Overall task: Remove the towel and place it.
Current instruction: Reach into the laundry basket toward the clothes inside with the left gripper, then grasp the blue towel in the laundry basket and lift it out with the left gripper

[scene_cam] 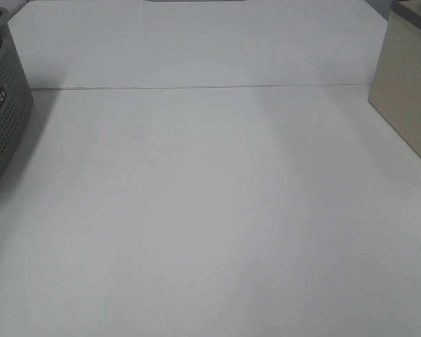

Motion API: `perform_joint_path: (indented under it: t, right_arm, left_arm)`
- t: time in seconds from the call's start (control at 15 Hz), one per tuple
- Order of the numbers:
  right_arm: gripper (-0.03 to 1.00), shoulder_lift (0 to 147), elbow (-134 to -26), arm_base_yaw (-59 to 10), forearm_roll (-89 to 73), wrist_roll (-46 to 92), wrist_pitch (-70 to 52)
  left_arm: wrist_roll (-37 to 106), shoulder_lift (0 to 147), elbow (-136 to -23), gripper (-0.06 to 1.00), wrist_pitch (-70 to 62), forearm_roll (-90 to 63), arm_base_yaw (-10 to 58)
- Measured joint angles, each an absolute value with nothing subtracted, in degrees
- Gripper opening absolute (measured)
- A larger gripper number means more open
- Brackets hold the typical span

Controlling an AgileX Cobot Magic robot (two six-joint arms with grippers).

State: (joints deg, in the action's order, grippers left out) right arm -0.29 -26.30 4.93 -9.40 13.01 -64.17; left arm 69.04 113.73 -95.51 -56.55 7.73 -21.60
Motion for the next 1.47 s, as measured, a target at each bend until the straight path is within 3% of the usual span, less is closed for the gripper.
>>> perform_joint_path:
  t: [0.6, 0.73, 0.87, 0.93, 1.13, 1.2, 1.47]
  right_arm:
    - [0.7, -0.29, -26.3, 4.93, -9.4, 13.01, -64.17]
    - [0.7, -0.29, -26.3, 4.93, -9.4, 13.01, -64.17]
    - [0.7, -0.29, -26.3, 4.93, -9.4, 13.01, -64.17]
    - [0.7, -0.29, -26.3, 4.93, -9.4, 13.01, -64.17]
    - [0.7, -0.29, -26.3, 4.93, -9.4, 13.01, -64.17]
    - [0.7, -0.29, -26.3, 4.93, -9.4, 13.01, -64.17]
    - [0.7, -0.29, -26.3, 4.93, -9.4, 13.01, -64.17]
  left_arm:
    - [69.9, 120.61, -95.63, 0.89, -55.06, 4.53, -21.6]
    - [69.9, 121.41, -95.63, 0.82, -55.23, 4.24, -21.6]
    - [69.9, 121.7, -95.63, 0.72, -55.23, 4.07, -21.6]
    - [69.9, 121.7, -95.63, 0.61, -55.29, 4.07, -21.6]
    - [68.7, 121.7, -95.63, 0.12, -55.06, 4.07, -21.6]
    - [67.9, 121.7, -95.63, 0.02, -55.0, 4.07, -21.6]
    - [67.44, 121.7, -95.63, 0.0, -55.0, 4.01, -21.6]
